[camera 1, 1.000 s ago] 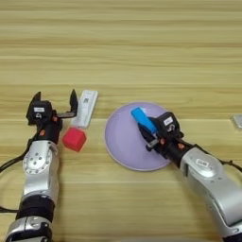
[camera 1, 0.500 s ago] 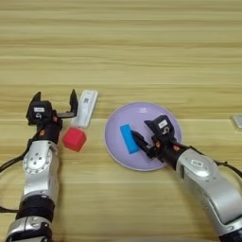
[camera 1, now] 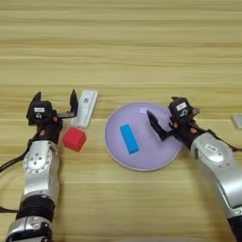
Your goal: Move the objects on the table
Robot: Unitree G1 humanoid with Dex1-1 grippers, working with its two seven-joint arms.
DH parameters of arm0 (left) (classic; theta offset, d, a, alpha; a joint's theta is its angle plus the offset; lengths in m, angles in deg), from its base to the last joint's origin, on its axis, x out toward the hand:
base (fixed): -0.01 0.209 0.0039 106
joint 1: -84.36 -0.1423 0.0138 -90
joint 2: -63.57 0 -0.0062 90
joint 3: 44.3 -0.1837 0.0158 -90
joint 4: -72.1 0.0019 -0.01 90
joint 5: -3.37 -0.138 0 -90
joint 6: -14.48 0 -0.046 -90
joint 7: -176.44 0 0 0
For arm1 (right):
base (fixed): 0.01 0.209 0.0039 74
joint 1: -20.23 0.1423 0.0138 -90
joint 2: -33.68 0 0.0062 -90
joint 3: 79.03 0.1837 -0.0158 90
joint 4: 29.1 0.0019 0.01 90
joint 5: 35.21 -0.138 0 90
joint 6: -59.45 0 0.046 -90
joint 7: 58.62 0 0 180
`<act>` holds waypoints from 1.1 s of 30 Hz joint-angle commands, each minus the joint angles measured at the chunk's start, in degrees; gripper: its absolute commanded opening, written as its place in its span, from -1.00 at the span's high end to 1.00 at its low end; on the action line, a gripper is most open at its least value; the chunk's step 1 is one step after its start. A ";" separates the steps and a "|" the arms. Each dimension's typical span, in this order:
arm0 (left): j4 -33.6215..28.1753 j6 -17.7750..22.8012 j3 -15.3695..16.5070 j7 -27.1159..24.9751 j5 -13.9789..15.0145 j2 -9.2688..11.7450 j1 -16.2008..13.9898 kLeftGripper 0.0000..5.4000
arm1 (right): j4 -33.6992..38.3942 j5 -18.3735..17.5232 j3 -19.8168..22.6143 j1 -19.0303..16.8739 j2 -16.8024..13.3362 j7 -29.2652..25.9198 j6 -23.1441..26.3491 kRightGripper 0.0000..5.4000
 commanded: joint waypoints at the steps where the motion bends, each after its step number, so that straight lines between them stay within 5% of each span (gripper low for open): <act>1: 0.50 0.51 0.12 -0.20 -0.04 0.39 0.47 -1.00 | -1.28 1.11 0.79 1.09 -0.19 0.74 -1.10 -1.00; 13: -0.18 0.52 -0.11 0.02 -0.21 0.04 0.05 -1.00 | -11.93 5.20 2.88 5.89 -2.90 1.53 -0.29 -1.00; 25: -1.05 0.77 -0.24 0.30 -0.32 -0.12 -0.49 -1.00 | -16.85 7.44 0.95 5.93 -3.32 0.35 -0.52 -1.00; 33: -1.06 0.83 -0.20 0.26 -0.25 -0.08 -0.46 -1.00 | -16.42 8.13 3.41 5.63 -4.97 1.38 -0.32 -1.00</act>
